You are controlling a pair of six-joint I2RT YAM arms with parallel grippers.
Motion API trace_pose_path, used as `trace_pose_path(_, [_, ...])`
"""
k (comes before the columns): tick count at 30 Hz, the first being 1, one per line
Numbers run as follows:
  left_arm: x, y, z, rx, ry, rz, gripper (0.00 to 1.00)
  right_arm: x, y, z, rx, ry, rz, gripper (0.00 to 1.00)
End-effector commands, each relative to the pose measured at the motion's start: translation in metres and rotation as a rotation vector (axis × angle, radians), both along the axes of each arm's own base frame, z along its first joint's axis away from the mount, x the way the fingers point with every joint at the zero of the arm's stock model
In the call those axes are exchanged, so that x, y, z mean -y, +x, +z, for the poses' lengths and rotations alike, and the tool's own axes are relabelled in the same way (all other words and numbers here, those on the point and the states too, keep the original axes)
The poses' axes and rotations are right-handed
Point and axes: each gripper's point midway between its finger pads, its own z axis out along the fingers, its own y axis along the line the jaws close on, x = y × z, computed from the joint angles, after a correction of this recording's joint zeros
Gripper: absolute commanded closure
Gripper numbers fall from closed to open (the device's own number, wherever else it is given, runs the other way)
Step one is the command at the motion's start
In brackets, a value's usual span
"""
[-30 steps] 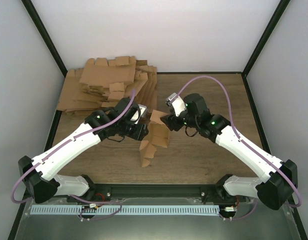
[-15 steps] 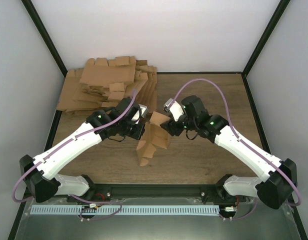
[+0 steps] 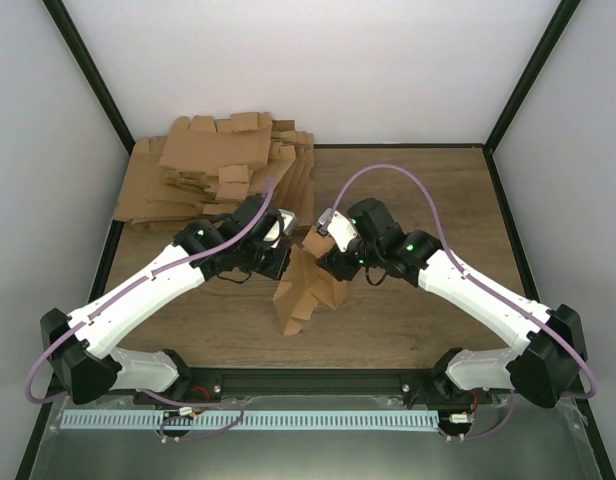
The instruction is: Fold the paper box
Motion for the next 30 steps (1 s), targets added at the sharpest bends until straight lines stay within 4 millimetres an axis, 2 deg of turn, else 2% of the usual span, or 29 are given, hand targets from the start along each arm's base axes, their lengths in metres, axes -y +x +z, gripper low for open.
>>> trace_pose_path(1, [0.004, 0.000, 0.000, 0.002, -0.011, -0.011, 0.96, -0.003, 0.000, 0.015, 0.030, 0.007, -0.004, 0.37])
trace_pose_path(7, [0.004, 0.001, 0.001, 0.007, -0.003, -0.017, 0.96, -0.006, -0.010, 0.046, 0.072, 0.116, 0.018, 0.30])
trace_pose_path(12, [0.002, 0.003, 0.008, 0.033, 0.017, -0.032, 0.96, 0.008, -0.003, 0.056, 0.136, 0.127, -0.066, 0.28])
trace_pose_path(17, [-0.002, 0.008, 0.017, 0.079, 0.039, -0.037, 0.96, 0.013, -0.009, 0.073, 0.147, 0.208, -0.096, 0.25])
trace_pose_path(25, [-0.005, 0.008, 0.013, 0.097, 0.069, -0.050, 0.96, 0.016, -0.002, 0.086, 0.151, 0.263, -0.169, 0.25])
trace_pose_path(30, [-0.001, 0.006, 0.011, 0.100, 0.068, -0.064, 0.96, 0.018, 0.014, 0.079, 0.180, 0.188, -0.208, 0.25])
